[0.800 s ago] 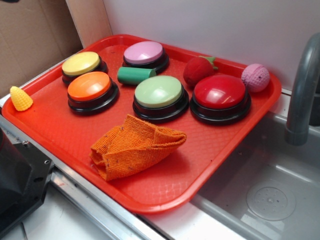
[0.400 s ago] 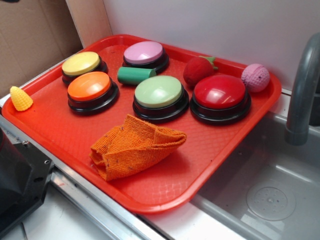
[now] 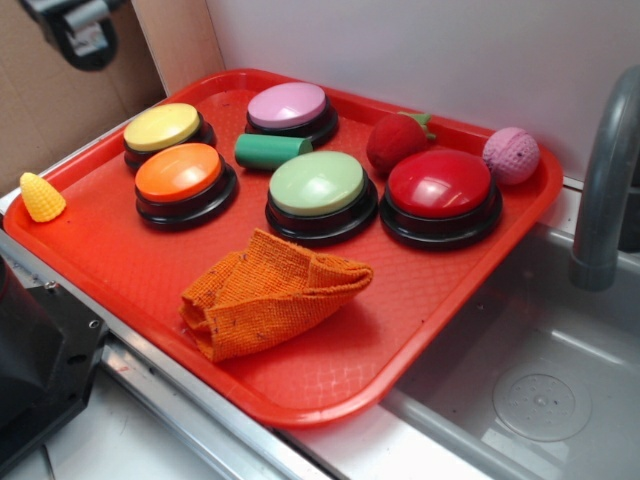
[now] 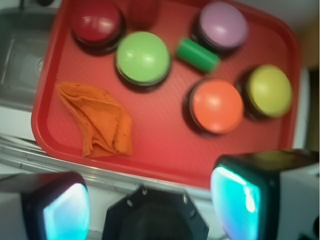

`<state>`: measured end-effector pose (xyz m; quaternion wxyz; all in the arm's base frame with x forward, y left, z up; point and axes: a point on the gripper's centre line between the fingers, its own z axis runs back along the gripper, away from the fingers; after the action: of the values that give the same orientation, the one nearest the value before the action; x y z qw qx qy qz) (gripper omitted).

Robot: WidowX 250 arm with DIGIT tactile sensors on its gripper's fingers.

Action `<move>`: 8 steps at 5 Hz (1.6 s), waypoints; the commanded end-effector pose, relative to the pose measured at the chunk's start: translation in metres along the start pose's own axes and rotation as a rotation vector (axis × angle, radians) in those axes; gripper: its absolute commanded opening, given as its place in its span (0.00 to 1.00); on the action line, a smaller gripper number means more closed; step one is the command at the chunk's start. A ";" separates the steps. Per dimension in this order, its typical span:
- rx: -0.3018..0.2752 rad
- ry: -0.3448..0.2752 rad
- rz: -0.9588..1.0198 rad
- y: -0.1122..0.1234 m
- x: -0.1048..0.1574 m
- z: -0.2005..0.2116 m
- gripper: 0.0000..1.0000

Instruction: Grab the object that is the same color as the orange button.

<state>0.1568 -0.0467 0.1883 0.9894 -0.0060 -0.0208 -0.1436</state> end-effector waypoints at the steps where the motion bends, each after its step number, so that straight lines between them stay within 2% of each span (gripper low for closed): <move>1: -0.057 -0.119 -0.356 -0.036 0.043 -0.066 1.00; 3: -0.096 -0.124 -0.529 -0.066 0.051 -0.109 1.00; 4: -0.080 -0.105 -0.558 -0.077 0.054 -0.121 1.00; 5: -0.072 -0.048 -0.564 -0.080 0.056 -0.142 1.00; 6: -0.078 -0.043 -0.562 -0.082 0.058 -0.154 1.00; 7: -0.027 -0.030 -0.521 -0.086 0.058 -0.155 0.62; 8: -0.022 -0.037 -0.505 -0.082 0.056 -0.148 0.00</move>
<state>0.1907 -0.1364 0.0286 0.9225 -0.0083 -0.0076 -0.3859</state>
